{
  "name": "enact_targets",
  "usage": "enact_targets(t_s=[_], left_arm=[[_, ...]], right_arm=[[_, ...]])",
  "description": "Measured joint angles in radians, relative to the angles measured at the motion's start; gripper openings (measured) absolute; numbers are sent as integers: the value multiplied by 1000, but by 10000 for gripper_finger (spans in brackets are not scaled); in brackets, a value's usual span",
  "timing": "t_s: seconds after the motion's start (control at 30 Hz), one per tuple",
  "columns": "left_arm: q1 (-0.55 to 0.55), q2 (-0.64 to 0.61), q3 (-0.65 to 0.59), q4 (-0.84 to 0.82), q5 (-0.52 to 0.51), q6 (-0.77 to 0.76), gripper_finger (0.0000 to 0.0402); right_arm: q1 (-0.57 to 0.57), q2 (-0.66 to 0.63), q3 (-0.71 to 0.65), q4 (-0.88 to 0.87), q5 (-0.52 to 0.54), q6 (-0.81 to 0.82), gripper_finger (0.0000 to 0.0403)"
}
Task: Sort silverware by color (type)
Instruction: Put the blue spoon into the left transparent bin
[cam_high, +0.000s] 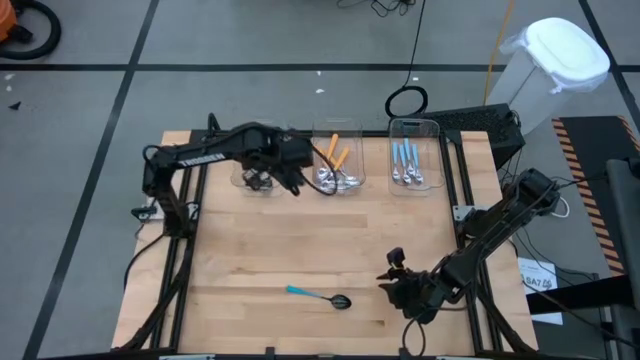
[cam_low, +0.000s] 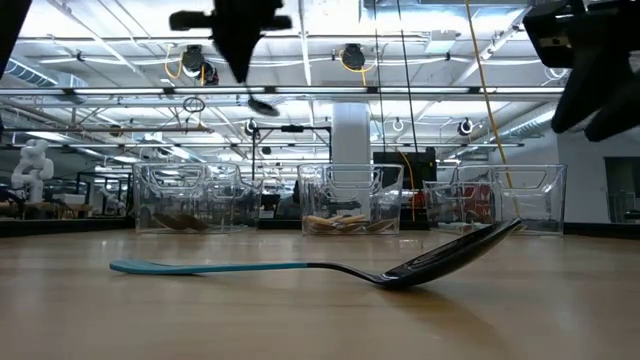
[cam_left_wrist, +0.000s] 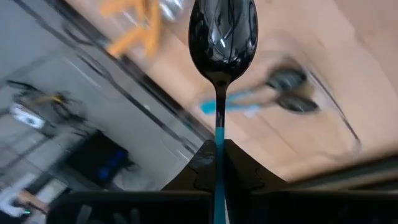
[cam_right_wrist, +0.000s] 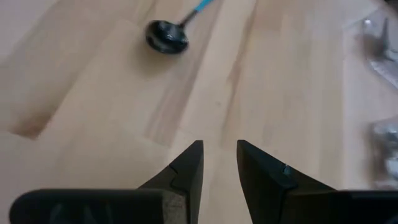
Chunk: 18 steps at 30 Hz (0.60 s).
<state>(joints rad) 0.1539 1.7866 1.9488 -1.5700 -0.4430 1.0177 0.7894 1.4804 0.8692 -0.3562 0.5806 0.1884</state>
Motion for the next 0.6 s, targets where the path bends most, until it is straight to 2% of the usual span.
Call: enact_targets(t_s=[0.17, 0.3, 0.6], left_arm=[[69, -83, -142, -3, -5, 30, 8], [124, -150, -206, -4, -56, 74, 8], [278, -133, -293, -1, -81, 162, 8]], right_arm=[[-34, -69, 0, -52, 52, -65, 91], [-76, -117, 0, -47, 51, -165, 91], [-178, -171, 0, -37, 46, -316, 91]])
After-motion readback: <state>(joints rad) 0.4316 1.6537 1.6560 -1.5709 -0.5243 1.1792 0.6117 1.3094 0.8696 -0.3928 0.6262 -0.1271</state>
